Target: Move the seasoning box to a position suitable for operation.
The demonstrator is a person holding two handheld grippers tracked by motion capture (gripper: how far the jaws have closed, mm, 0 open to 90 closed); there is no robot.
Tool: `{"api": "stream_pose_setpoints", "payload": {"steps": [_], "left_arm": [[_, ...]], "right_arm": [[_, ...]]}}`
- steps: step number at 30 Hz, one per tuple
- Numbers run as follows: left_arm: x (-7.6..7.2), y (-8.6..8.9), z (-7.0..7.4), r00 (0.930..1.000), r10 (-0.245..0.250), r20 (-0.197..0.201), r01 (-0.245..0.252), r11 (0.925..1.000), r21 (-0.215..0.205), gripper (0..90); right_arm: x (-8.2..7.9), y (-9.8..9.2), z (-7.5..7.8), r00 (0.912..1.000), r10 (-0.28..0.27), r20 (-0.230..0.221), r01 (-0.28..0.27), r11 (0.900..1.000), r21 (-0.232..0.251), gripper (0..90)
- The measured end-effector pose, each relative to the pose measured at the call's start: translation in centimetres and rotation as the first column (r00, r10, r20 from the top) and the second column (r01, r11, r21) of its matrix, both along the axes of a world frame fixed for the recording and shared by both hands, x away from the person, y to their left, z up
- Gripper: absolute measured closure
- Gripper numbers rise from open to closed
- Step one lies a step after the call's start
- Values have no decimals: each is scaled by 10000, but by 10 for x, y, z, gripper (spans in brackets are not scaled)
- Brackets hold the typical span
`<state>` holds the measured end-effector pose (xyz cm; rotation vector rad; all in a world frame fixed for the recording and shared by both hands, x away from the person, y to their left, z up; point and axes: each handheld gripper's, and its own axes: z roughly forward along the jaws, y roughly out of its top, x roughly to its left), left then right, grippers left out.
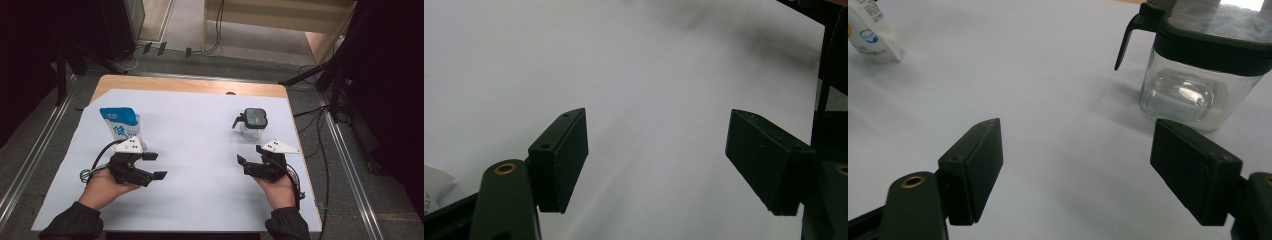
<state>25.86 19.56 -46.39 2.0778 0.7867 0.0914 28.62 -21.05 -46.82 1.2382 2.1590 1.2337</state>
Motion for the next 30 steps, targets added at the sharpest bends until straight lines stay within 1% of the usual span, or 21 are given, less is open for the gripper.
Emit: {"api": "stream_pose_setpoints", "payload": {"steps": [2, 3, 5, 6, 7, 12, 13, 14, 15, 16, 17, 18, 19, 20, 21, 23, 24, 26, 30], "left_arm": [[0, 0, 0, 10000, 33, -7, -33, 10000, -9, 256], [0, 1, 1, 10000, 13, -48, -13, 10000, -92, 253], [0, 1, 1, 10000, 52, -44, -52, 10000, -63, 250], [-1, 1, 2, 10000, 74, -26, -74, 9999, -126, 250], [-1, 2, 2, 10000, 9, -37, -10, 9999, -145, 240], [-1, 2, 3, 10000, -33, -63, 32, 9998, -174, 224], [-1, 1, 3, 10000, -14, -69, 12, 9999, -151, 218], [-1, 1, 3, 9999, 22, -129, -24, 9999, -126, 192], [-1, 2, 4, 9998, 23, -176, -25, 9999, -127, 186], [-1, 2, 4, 9998, 23, -176, -25, 9999, -127, 171], [-1, 2, 4, 9997, 73, -224, -79, 9996, -272, 160], [-1, 2, 4, 9997, 73, -224, -79, 9996, -272, 154], [-1, 2, 5, 9996, 96, -248, -103, 9995, -306, 146], [-2, 2, 5, 9997, 76, -249, -84, 9995, -317, 144], [-2, 2, 5, 9997, 76, -249, -84, 9995, -317, 140], [-2, 4, 5, 9995, -199, -258, 191, 9993, -316, 135], [-3, 4, 5, 9997, -131, -226, 125, 9996, -266, 135], [-3, 4, 5, 9996, -121, -245, 113, 9995, -301, 135], [-5, 6, 6, 9998, -64, -191, 60, 9998, -205, 138]], "right_arm": [[0, 0, 0, 10000, -12, -49, 13, 10000, 37, 223], [1, -2, 2, 10000, -69, -63, 69, 9999, 77, 223], [1, -2, 3, 9999, -111, 13, 111, 9999, 48, 223], [1, -3, 4, 9998, -161, 86, 161, 9999, 0, 219], [1, -4, 4, 9995, -295, 108, 295, 9996, 12, 205], [4, -6, 4, 9990, -438, 126, 437, 9990, 85, 190], [5, -6, 4, 9988, -463, 156, 462, 9989, 77, 176], [6, -7, 4, 9983, -575, 70, 574, 9982, 147, 145], [7, -7, 3, 9984, -556, 34, 556, 9983, 181, 142], [7, -8, 3, 9987, -518, 23, 517, 9984, 207, 117], [8, -8, 3, 9986, -535, -1, 535, 9983, 223, 68], [8, -8, 3, 9986, -535, -1, 535, 9983, 223, 68], [10, -6, 3, 9982, -595, -59, 596, 9981, 178, 40], [10, -6, 3, 9980, -633, -39, 633, 9979, 140, 32], [10, -6, 3, 9980, -633, -39, 633, 9979, 140, 32], [12, -5, 2, 9973, -738, 23, 737, 9972, 76, 28], [14, -6, 2, 9971, -765, 25, 765, 9970, 86, 27], [16, -6, 1, 9964, -843, -39, 843, 9964, 117, 27], [21, -6, 0, 9946, -1040, 29, 1040, 9945, 120, 26]]}}
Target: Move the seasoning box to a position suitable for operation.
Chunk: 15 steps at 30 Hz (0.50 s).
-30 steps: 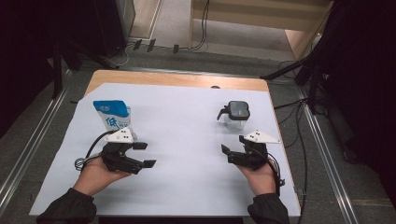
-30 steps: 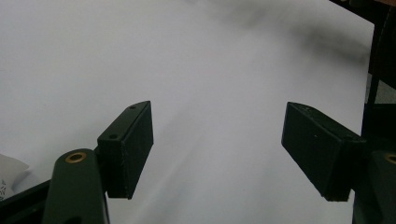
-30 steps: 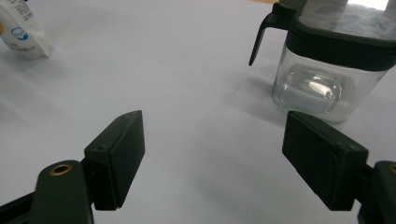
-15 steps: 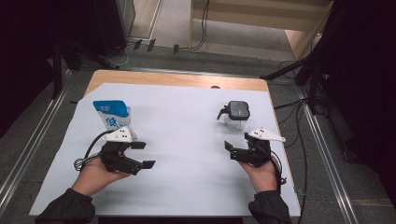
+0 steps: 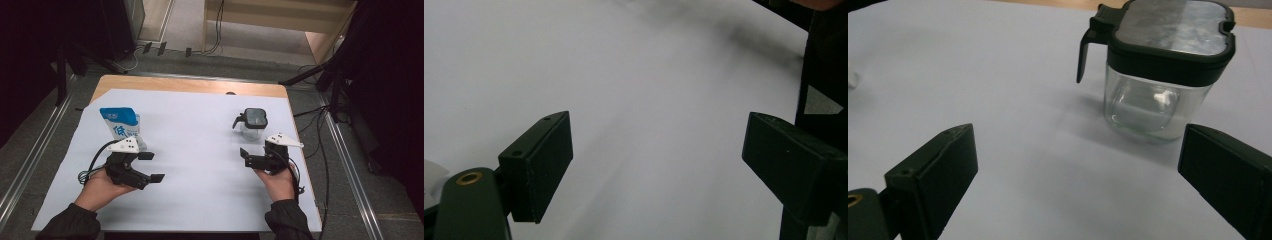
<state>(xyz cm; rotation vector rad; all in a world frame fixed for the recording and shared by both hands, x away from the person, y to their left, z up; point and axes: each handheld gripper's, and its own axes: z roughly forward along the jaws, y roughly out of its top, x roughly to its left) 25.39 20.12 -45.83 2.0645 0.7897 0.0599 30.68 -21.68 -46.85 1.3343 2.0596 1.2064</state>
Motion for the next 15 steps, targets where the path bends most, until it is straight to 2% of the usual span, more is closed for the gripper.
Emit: {"api": "stream_pose_setpoints", "payload": {"steps": [1, 7, 9, 15], "left_arm": [[-1, 1, 0, 10000, 66, 23, -66, 10000, 2, 139], [-6, 2, 0, 9998, 190, 101, -190, 9998, 40, 140], [-7, 3, 1, 9995, 262, 153, -262, 9997, -15, 140], [-9, 5, 0, 9992, 363, 173, -364, 9993, 68, 141]], "right_arm": [[4, -1, -1, 9996, -289, 8, 289, 9996, 74, 26], [18, -5, -5, 9962, -874, -62, 875, 9959, 240, 27], [26, -8, -10, 9928, -1144, -360, 1156, 9928, 314, 38], [37, -7, -15, 9894, -1371, -481, 1380, 9903, 149, 57]]}}
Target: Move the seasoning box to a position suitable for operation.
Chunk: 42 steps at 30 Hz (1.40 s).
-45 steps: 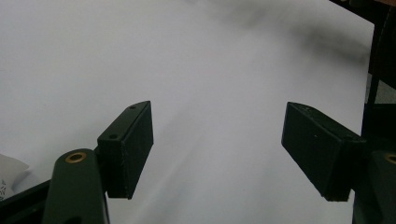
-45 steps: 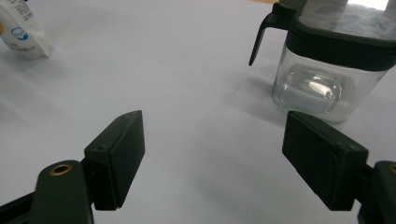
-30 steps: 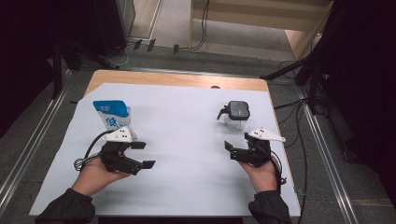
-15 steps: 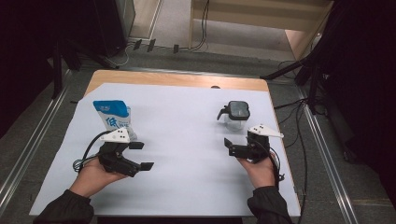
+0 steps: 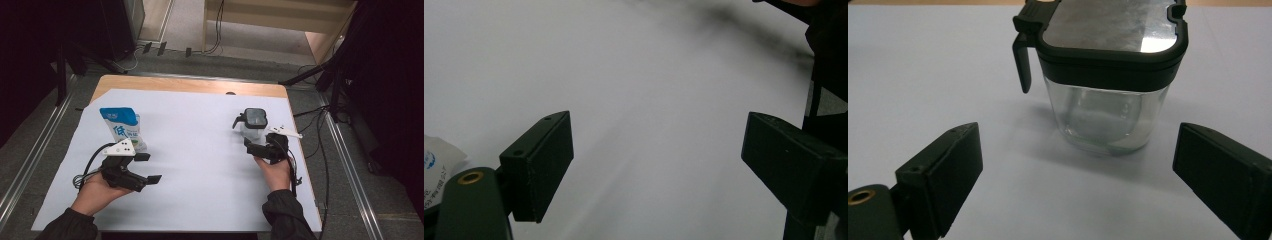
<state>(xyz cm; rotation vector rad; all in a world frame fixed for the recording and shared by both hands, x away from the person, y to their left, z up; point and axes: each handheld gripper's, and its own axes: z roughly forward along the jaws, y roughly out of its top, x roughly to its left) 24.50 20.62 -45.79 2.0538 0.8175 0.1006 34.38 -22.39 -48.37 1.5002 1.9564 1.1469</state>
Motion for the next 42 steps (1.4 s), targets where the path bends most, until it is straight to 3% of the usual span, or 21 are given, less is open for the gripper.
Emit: {"api": "stream_pose_setpoints", "payload": {"steps": [2, 8, 11, 14, 18, 26, 28, 42], "left_arm": [[-1, 1, 0, 10000, 46, 5, -46, 10000, -51, 141], [-4, 6, 0, 9998, 192, 45, -192, 9998, 38, 143], [-4, 7, 0, 9996, 266, 19, -266, 9996, 78, 143], [-5, 7, 0, 9995, 306, 60, -306, 9995, 104, 143], [-7, 8, -1, 9995, 311, 87, -313, 9994, 156, 144], [-8, 10, -2, 9992, 406, 54, -407, 9989, 237, 145], [-9, 11, -2, 9993, 378, -3, -377, 9989, 266, 148], [-15, 17, -5, 9973, 722, -111, -720, 9973, 167, 152]], "right_arm": [[4, 2, 0, 10000, -70, 11, 71, 9998, -173, 57], [19, 4, -2, 9995, -320, 86, 320, 9995, -55, 58], [28, 5, -2, 9987, -499, 81, 502, 9981, -344, 57], [34, 5, -5, 9988, -487, 100, 489, 9986, -197, 58], [40, 8, -7, 9985, -529, 108, 535, 9966, -620, 58], [53, 13, -14, 9978, -657, 123, 664, 9957, -643, 59], [57, 14, -18, 9980, -629, -57, 625, 9968, -504, 66], [75, 20, -25, 9941, -929, 558, 952, 9947, -393, 75]]}}
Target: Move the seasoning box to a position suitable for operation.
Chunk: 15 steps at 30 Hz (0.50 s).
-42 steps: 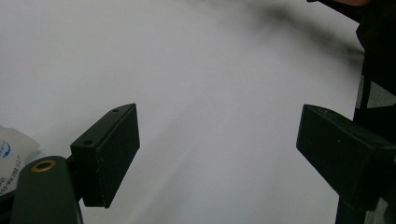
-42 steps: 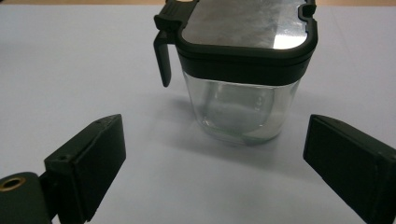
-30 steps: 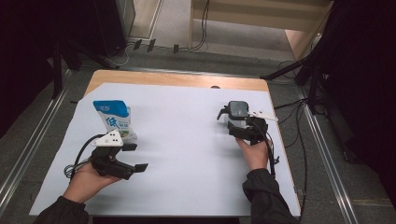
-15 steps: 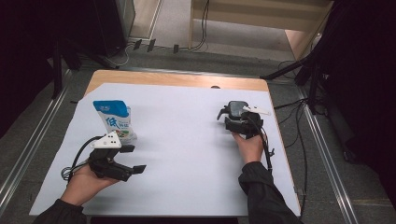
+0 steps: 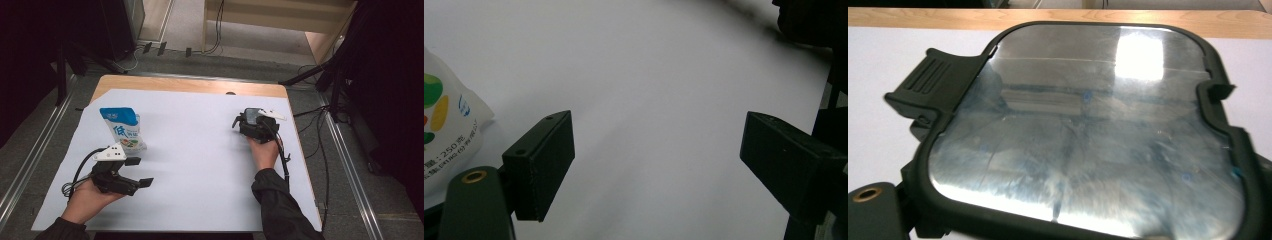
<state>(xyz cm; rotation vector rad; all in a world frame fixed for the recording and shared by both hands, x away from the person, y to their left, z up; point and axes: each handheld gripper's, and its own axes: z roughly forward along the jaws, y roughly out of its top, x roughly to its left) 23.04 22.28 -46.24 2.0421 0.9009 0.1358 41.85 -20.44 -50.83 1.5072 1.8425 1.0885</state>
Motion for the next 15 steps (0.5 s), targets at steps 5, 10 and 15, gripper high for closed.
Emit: {"api": "stream_pose_setpoints", "payload": {"steps": [5, 10, 15], "left_arm": [[1, 0, 0, 10000, -16, -8, 16, 10000, -22, 151], [2, -2, 0, 10000, -63, -12, 63, 10000, 5, 153], [3, -4, 0, 10000, -72, 10, 72, 10000, 8, 152]], "right_arm": [[0, 0, -2, 9999, -57, 87, 58, 10000, -63, 85], [-2, 0, -1, 9997, -43, 233, 49, 9996, -267, 110], [-5, -1, 0, 9990, -69, 448, 91, 9988, -473, 145]]}}
